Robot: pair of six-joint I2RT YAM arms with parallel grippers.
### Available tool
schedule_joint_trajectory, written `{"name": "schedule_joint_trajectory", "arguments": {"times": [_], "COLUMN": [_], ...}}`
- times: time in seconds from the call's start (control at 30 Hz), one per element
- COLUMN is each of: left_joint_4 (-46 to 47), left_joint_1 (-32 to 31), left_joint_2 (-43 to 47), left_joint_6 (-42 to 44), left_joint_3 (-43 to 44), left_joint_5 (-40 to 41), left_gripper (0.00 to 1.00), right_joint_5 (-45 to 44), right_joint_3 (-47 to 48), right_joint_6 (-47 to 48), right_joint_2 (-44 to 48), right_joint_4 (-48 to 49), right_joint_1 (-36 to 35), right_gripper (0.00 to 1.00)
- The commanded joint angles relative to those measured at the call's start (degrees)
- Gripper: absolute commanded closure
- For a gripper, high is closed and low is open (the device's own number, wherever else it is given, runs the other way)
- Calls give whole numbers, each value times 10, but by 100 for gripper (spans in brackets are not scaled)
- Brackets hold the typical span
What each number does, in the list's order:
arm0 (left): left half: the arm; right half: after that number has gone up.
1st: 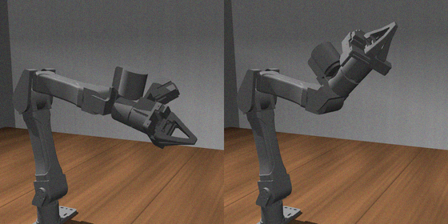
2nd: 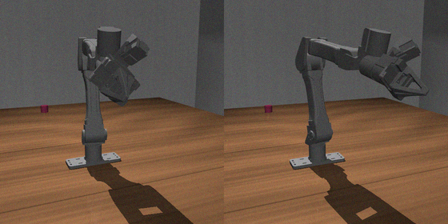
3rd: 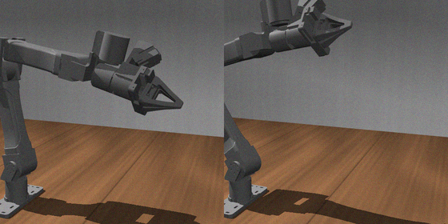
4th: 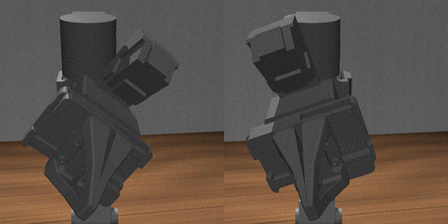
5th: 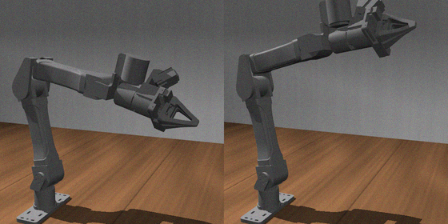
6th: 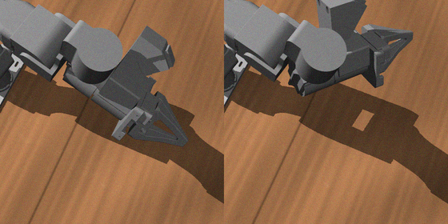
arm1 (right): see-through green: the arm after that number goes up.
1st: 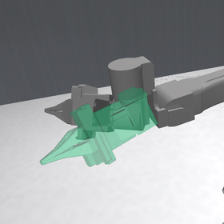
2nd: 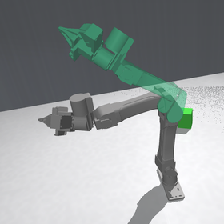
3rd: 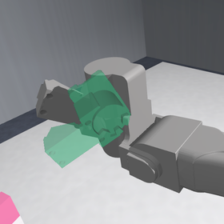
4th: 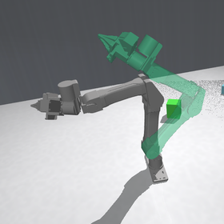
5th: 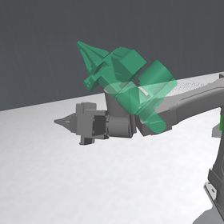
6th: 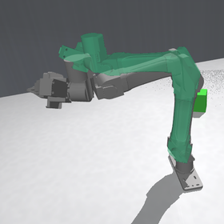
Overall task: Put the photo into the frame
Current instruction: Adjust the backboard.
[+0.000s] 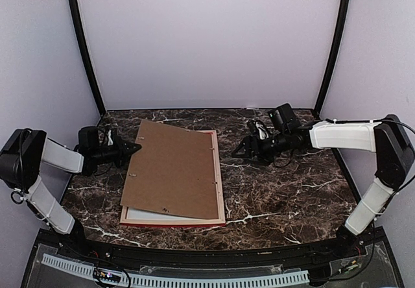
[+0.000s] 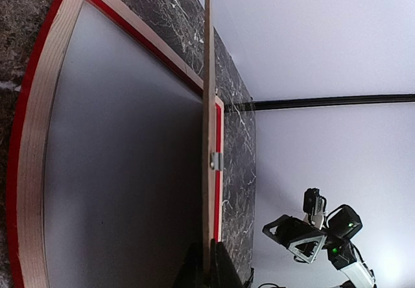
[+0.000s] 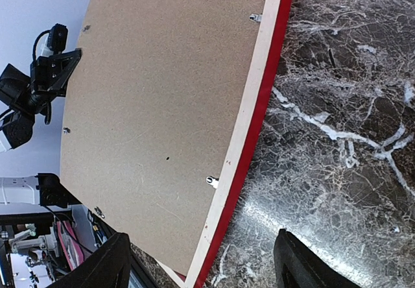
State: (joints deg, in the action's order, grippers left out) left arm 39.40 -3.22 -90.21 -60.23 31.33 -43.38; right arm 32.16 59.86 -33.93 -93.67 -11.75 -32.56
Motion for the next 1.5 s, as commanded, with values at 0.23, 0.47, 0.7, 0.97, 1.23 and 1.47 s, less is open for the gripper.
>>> {"name": "schedule_joint_trajectory", "arguments": {"times": [0.23,0.47,0.7,0.97,1.23,1.47], "left_joint_4": [-34,-37,-24,-61,-105,-101], "left_joint_1": [-8,-9,-8,-8,-9,-8], "left_joint_2": [2,-21,-42,-32,17,56], "left_joint_6": [54,62,59,85,95,56], "left_joint_3": [-13,-10,-11,3,21,35], "left_joint_5": [5,-7,-23,-27,-38,-59], "left_gripper": [90,85,99,100,100,100], "right_joint_5": [0,-1,-12,-20,-23,-25], "right_joint_3": [-14,-18,-7,14,20,19], "right_joint_6": [-7,-12,-10,-6,-3,2], "right_joint_2": [-25,-38,-58,-78,-83,-83], "right_joint_4": [33,42,36,25,18,15], "right_joint_1": [2,2,-9,-24,-25,-25], "right_gripper": [24,24,25,25,25,25]}}
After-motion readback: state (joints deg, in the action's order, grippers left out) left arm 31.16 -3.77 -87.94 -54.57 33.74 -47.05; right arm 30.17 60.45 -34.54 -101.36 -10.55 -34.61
